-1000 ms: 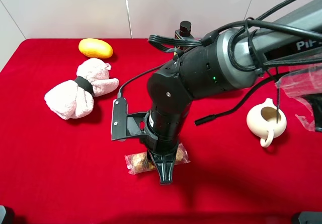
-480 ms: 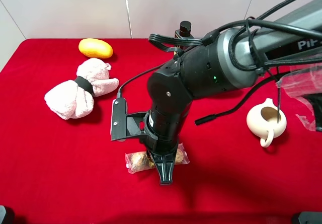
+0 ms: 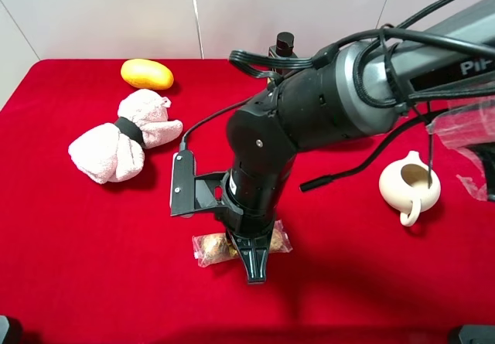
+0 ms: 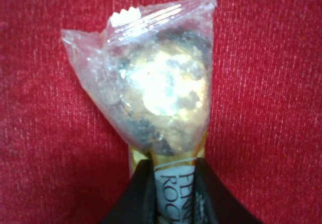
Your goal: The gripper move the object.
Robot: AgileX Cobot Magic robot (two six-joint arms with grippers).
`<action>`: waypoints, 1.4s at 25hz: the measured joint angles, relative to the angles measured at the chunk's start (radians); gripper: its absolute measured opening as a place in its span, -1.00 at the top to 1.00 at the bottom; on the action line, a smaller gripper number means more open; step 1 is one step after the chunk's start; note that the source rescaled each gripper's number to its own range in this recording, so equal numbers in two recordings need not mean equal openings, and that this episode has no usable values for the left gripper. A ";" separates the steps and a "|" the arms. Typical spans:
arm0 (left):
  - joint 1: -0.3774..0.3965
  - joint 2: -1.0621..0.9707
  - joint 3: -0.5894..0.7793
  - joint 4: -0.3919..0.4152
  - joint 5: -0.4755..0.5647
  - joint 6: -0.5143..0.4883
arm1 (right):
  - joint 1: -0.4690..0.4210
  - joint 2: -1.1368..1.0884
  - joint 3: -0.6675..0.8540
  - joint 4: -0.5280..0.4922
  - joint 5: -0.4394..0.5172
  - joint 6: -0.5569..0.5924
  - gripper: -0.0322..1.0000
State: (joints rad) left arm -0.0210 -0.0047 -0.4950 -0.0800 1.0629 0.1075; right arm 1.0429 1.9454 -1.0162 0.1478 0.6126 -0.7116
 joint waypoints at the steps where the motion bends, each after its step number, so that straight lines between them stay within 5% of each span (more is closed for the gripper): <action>1: 0.000 0.000 0.000 0.000 0.000 0.000 | 0.000 -0.008 0.000 -0.001 0.002 0.000 0.91; 21: 0.000 0.000 0.000 0.000 0.000 0.000 | 0.000 -0.159 0.000 0.000 0.095 0.121 0.91; 32: 0.000 0.000 0.000 0.000 0.000 0.000 | 0.000 -0.253 -0.014 -0.003 0.169 0.346 0.91; 35: 0.000 0.000 0.000 0.000 0.000 0.000 | 0.000 -0.255 -0.084 -0.012 0.264 0.416 0.91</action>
State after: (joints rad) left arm -0.0210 -0.0047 -0.4950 -0.0800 1.0629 0.1075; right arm 1.0429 1.6905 -1.1007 0.1356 0.8771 -0.2956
